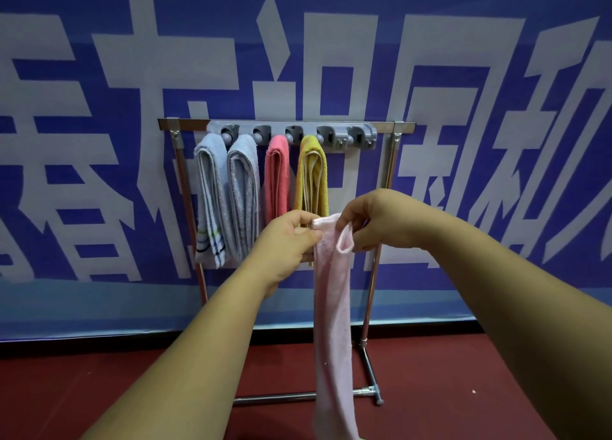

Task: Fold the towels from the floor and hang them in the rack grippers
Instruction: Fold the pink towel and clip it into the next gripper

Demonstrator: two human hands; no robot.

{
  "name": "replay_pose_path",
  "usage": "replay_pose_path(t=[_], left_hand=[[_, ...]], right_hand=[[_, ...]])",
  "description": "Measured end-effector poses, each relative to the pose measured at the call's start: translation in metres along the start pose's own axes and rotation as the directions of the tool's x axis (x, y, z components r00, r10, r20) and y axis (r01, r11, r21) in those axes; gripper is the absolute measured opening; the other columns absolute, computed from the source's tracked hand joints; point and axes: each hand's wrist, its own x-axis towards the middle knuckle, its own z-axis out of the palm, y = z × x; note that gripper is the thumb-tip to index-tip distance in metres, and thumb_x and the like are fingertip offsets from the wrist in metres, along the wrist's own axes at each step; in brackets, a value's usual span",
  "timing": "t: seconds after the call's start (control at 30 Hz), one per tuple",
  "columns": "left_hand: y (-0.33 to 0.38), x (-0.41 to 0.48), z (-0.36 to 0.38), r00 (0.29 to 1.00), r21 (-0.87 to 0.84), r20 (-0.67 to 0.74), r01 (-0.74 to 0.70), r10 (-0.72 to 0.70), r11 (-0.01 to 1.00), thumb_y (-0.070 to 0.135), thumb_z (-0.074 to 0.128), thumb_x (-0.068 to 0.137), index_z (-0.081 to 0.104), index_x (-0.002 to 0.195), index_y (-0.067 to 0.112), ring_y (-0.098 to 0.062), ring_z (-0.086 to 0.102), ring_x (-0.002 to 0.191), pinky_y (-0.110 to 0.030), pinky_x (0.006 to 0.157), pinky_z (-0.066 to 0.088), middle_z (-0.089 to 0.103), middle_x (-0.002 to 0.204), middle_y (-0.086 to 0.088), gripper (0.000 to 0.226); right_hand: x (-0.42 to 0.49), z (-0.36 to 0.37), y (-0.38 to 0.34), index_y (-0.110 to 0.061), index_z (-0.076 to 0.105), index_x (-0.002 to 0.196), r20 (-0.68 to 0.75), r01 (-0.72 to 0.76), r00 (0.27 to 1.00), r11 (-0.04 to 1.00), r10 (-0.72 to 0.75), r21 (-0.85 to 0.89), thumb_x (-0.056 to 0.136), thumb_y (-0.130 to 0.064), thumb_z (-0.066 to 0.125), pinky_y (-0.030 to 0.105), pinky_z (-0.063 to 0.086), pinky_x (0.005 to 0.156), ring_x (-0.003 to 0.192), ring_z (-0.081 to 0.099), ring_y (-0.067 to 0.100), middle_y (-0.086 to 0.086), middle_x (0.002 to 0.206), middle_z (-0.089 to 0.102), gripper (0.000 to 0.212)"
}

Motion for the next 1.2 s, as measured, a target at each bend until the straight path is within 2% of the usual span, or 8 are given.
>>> replay_pose_path(t=[0.1,0.2,0.3,0.53,0.8,0.93,1.03,1.2], left_hand=[[0.001,-0.002,0.003,1.0,-0.023,0.016,0.007,-0.006,1.0,0.005,0.065,0.102,0.071,0.115,0.011,-0.018,0.077,0.084,-0.035,0.079,0.064,0.081,0.091,-0.007,0.014],[0.003,-0.004,0.005,0.999,-0.033,0.038,0.012,-0.011,0.999,0.005,0.067,0.101,0.072,0.115,0.007,-0.024,0.078,0.09,-0.04,0.085,0.066,0.081,0.096,-0.01,0.014],[0.006,-0.006,0.005,0.999,-0.02,0.047,0.015,-0.014,1.0,0.003,0.065,0.101,0.073,0.114,0.006,-0.023,0.077,0.089,-0.038,0.084,0.066,0.081,0.096,-0.011,0.015],[0.007,-0.008,0.003,0.999,0.004,0.042,0.022,-0.022,1.0,0.007,0.065,0.104,0.073,0.116,0.009,-0.031,0.079,0.099,-0.042,0.09,0.065,0.081,0.104,-0.016,0.015],[0.01,-0.009,0.007,0.998,0.029,0.048,0.033,-0.034,0.999,0.009,0.062,0.106,0.074,0.114,0.008,-0.039,0.076,0.106,-0.05,0.097,0.062,0.081,0.105,-0.016,0.015],[0.009,-0.006,0.006,1.0,0.03,-0.003,0.027,-0.027,0.999,0.008,0.063,0.105,0.075,0.105,0.009,-0.044,0.075,0.105,-0.056,0.097,0.061,0.08,0.102,-0.02,0.012],[0.01,-0.007,0.006,1.0,0.02,0.007,0.025,-0.025,0.999,0.008,0.063,0.105,0.074,0.106,0.008,-0.038,0.078,0.102,-0.054,0.099,0.061,0.081,0.101,-0.017,0.011],[0.014,-0.008,0.004,0.998,0.009,0.052,0.022,-0.022,1.0,0.01,0.062,0.106,0.073,0.112,0.005,-0.034,0.078,0.103,-0.05,0.1,0.061,0.081,0.104,-0.015,0.013]], right_hand=[[-0.001,0.005,0.002,-0.019,0.075,0.108,-0.06,0.015,0.998,1.0,-0.014,0.017,0.09,-0.015,0.082,0.03,0.067,0.072,0.073,0.078,0.011,0.0,0.089,0.079,0.019],[-0.001,0.007,0.002,-0.022,0.075,0.1,-0.089,0.041,0.995,0.999,-0.043,-0.02,0.093,-0.025,0.08,0.026,0.064,0.066,0.068,0.077,0.011,-0.001,0.082,0.078,0.009],[-0.002,0.007,0.002,-0.024,0.073,0.096,-0.102,0.04,0.994,0.999,-0.043,-0.036,0.095,-0.029,0.077,0.019,0.057,0.058,0.063,0.074,0.009,-0.003,0.078,0.076,0.006],[-0.001,0.012,0.006,-0.023,0.073,0.097,-0.177,0.017,0.984,0.999,-0.026,-0.052,0.098,-0.035,0.073,0.025,0.06,0.059,0.06,0.072,0.012,-0.005,0.076,0.071,0.012],[0.003,0.02,0.006,-0.022,0.073,0.095,-0.236,-0.012,0.972,0.998,-0.001,-0.056,0.096,-0.042,0.074,0.041,0.063,0.065,0.066,0.072,0.021,0.0,0.082,0.073,0.02],[0.002,0.021,0.004,-0.023,0.072,0.095,-0.256,0.0,0.966,0.998,-0.014,-0.056,0.094,-0.044,0.075,0.039,0.061,0.064,0.071,0.07,0.022,0.0,0.084,0.072,0.021],[0.001,0.021,0.002,-0.025,0.07,0.094,-0.292,0.018,0.956,0.997,-0.039,-0.075,0.094,-0.043,0.074,0.031,0.058,0.067,0.077,0.066,0.015,-0.004,0.086,0.069,0.019],[0.002,0.024,0.004,-0.022,0.072,0.089,-0.365,-0.022,0.931,0.997,-0.006,-0.074,0.092,-0.049,0.075,0.04,0.06,0.072,0.078,0.067,0.017,0.0,0.082,0.07,0.027]])
